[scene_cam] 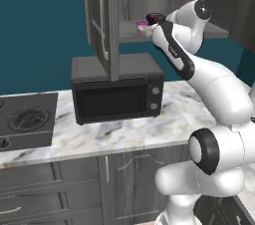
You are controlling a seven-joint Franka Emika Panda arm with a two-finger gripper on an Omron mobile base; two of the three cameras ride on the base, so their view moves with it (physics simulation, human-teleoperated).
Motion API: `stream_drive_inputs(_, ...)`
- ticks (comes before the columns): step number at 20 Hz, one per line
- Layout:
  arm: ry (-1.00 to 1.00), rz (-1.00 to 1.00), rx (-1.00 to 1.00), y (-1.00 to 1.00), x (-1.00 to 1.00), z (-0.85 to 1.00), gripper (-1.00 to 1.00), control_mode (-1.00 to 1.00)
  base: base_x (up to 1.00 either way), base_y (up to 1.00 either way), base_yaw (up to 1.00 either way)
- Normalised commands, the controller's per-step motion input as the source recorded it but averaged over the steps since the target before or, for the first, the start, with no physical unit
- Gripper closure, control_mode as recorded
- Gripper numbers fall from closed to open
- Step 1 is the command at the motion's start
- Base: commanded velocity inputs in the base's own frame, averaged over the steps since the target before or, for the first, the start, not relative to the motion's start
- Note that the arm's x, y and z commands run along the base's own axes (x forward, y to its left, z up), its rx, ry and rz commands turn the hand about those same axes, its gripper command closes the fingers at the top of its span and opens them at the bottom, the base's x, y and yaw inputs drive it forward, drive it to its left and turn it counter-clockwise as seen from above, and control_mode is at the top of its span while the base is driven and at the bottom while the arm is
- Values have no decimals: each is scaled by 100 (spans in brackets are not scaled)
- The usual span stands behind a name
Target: Pick the avocado and bread from the counter and place them on the plate. Then pick the jam from the cabinet and place it next to the plate. Lastly close the cabinet door.
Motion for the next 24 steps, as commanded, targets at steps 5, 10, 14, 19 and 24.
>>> stream_drive_inputs(5, 0, 0, 2, 5, 49, 0, -100, -100, 0, 0, 0)
stream_drive_inputs(10, 1, 0, 2, 12, 49, -5, -100, -100, 0, 0, 0)
stream_drive_inputs(14, 0, 0, 1, 7, 43, -6, -100, -100, 0, 0, 0)
stream_drive_inputs(19, 0, 0, 0, 0, 45, -7, -100, -100, 0, 0, 0)
stream_drive_inputs(24, 0, 0, 0, 0, 40, -12, -100, -100, 0, 0, 0)
